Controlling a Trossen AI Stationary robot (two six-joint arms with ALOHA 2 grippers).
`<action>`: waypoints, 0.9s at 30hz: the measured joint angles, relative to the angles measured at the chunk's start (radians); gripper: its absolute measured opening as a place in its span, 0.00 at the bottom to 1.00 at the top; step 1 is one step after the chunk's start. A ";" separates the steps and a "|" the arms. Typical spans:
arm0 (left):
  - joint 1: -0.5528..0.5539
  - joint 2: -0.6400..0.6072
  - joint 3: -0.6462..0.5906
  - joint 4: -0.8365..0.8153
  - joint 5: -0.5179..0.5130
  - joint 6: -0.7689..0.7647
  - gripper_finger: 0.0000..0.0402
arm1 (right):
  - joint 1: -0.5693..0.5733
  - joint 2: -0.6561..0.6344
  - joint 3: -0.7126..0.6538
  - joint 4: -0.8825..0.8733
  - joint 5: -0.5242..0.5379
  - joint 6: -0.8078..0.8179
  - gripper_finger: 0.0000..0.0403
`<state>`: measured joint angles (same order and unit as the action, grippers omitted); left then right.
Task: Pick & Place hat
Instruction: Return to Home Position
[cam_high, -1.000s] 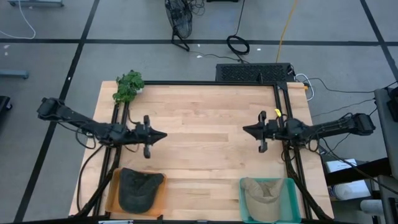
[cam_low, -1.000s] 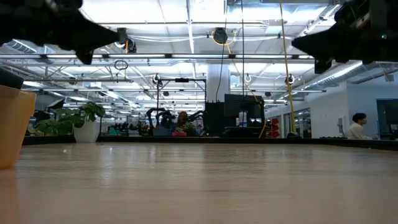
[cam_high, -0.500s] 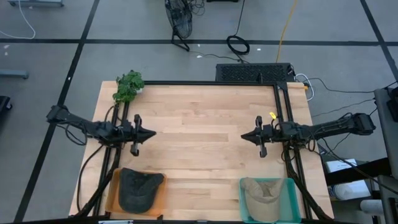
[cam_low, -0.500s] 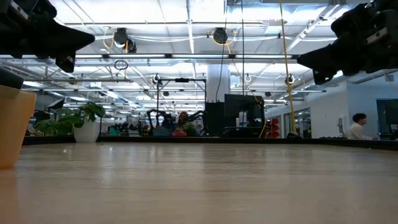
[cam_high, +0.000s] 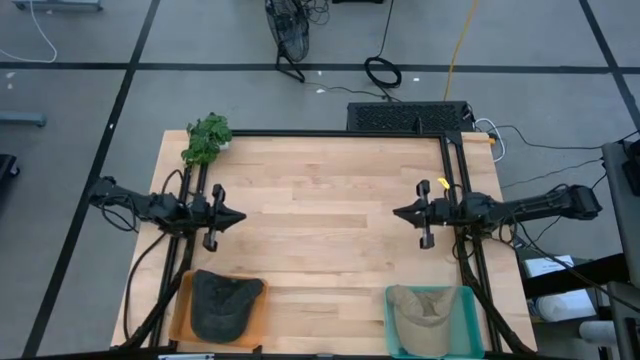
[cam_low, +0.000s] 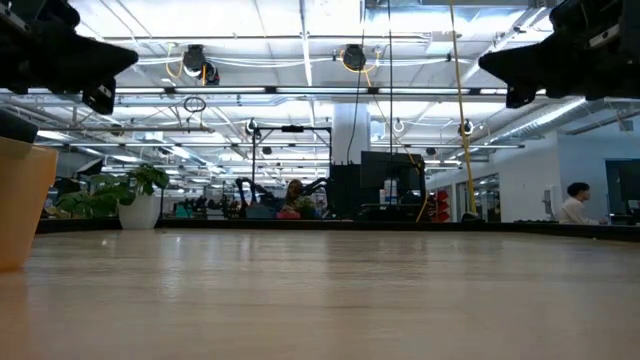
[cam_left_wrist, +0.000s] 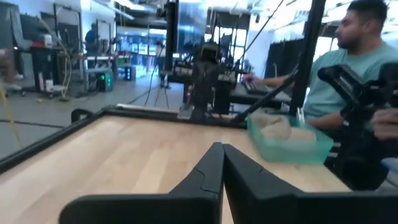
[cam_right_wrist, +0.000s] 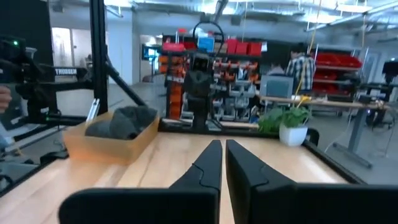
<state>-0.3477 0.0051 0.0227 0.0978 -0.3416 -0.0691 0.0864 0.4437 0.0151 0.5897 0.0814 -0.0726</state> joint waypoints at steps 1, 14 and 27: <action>0.000 -0.001 0.000 -0.007 0.000 -0.003 0.02 | 0.000 -0.015 0.000 -0.007 0.001 -0.003 0.00; 0.040 -0.001 0.002 0.099 0.070 0.061 0.03 | 0.000 -0.088 0.000 -0.166 0.169 0.002 0.00; 0.060 0.022 0.003 -0.066 0.044 0.059 0.14 | -0.001 -0.086 0.000 -0.272 0.229 0.033 0.00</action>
<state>-0.2874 0.0273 0.0254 0.0318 -0.2977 -0.0105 0.0851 0.3580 0.0147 0.3182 0.3103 -0.0391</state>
